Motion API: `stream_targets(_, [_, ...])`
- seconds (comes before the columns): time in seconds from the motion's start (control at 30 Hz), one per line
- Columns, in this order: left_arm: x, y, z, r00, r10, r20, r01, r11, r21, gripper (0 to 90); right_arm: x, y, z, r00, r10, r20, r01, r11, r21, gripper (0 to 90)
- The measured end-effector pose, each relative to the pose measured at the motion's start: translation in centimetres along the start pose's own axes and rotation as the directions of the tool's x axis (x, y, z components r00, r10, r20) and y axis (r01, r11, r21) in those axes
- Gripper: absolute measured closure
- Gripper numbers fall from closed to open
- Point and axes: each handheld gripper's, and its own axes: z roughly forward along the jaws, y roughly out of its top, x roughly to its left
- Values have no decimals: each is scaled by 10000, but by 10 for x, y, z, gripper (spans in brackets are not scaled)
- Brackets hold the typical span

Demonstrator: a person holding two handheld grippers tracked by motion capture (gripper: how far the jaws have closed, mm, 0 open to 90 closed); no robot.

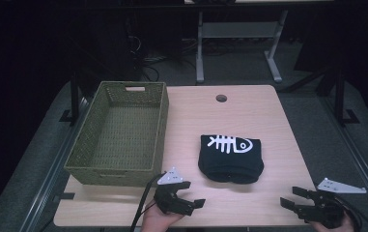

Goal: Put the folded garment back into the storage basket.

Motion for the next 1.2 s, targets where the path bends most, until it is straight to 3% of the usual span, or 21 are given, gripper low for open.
stream_targets(0.2, [0, 1, 4, 9998, -174, -8, 174, 9998, 45, 152, -1, 3, 1, 10000, -52, -40, 52, 10000, -7, 193])
stream_targets(0.43, [2, 7, 6, 9997, -87, -218, 88, 10000, 44, 153, -2, 19, 6, 9998, -163, -138, 160, 9997, -169, 193])
stream_targets(0.8, [9, 36, 23, 9983, -99, -572, 91, 9998, -151, 154, -5, 45, 21, 9986, -373, -373, 373, 9993, 1, 195])
stream_targets(1.07, [23, 50, 37, 9938, -544, -971, 533, 9985, -145, 176, -13, 69, 33, 9984, -417, -391, 423, 9990, 155, 204])
stream_targets(1.2, [30, 59, 40, 9885, -836, -1263, 795, 9961, -370, 177, -15, 83, 43, 9987, -319, -396, 333, 9988, 358, 209])
